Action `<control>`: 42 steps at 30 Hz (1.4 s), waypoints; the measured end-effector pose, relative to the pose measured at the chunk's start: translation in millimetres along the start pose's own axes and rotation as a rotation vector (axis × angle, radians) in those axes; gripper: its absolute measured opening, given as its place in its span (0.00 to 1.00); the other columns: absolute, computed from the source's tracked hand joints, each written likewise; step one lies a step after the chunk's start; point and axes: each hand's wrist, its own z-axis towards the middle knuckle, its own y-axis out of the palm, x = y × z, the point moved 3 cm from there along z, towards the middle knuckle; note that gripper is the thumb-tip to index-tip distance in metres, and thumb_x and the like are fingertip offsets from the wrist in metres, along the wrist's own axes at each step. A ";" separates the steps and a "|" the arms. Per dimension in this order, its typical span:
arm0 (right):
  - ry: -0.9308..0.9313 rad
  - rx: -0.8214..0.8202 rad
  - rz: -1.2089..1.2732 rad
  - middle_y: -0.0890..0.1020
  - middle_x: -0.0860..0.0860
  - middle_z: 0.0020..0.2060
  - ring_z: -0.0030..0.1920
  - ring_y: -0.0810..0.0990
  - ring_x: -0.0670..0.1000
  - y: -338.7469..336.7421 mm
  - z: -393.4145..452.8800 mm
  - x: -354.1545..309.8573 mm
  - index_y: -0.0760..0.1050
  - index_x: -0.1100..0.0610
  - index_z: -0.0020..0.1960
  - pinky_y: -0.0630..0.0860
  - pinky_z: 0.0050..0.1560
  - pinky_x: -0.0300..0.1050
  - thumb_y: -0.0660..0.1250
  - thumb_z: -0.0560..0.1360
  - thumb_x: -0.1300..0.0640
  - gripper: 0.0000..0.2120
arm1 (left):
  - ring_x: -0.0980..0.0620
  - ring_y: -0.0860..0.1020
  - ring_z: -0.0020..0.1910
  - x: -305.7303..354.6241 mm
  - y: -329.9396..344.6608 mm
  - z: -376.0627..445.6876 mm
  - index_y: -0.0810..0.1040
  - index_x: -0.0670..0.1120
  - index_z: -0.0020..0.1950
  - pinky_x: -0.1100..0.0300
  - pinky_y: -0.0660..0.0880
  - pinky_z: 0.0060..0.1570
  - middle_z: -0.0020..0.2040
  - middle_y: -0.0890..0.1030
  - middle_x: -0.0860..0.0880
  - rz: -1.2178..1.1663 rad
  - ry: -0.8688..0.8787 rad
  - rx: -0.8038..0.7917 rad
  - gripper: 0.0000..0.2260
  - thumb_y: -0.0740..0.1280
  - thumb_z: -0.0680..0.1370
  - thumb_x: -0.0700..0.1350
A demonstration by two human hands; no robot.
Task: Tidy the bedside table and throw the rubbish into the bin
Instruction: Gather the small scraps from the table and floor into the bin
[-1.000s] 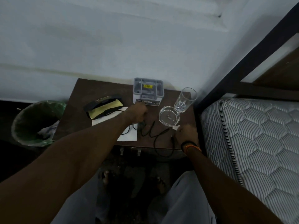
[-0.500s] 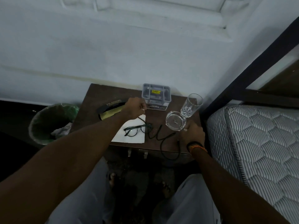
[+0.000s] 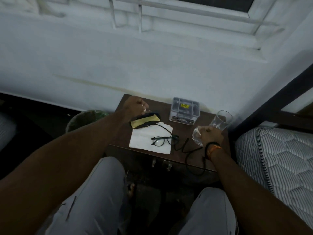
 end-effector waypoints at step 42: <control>0.109 -0.906 0.030 0.78 0.60 0.59 0.45 0.77 0.52 374.0 -135.3 -189.8 0.72 0.68 0.64 0.78 0.36 0.35 0.63 0.79 0.66 0.15 | 0.53 0.81 0.31 -208.0 -158.8 -49.3 0.83 0.47 0.33 0.63 0.81 0.34 0.32 0.83 0.49 -0.267 -0.470 0.403 0.09 0.74 0.67 0.33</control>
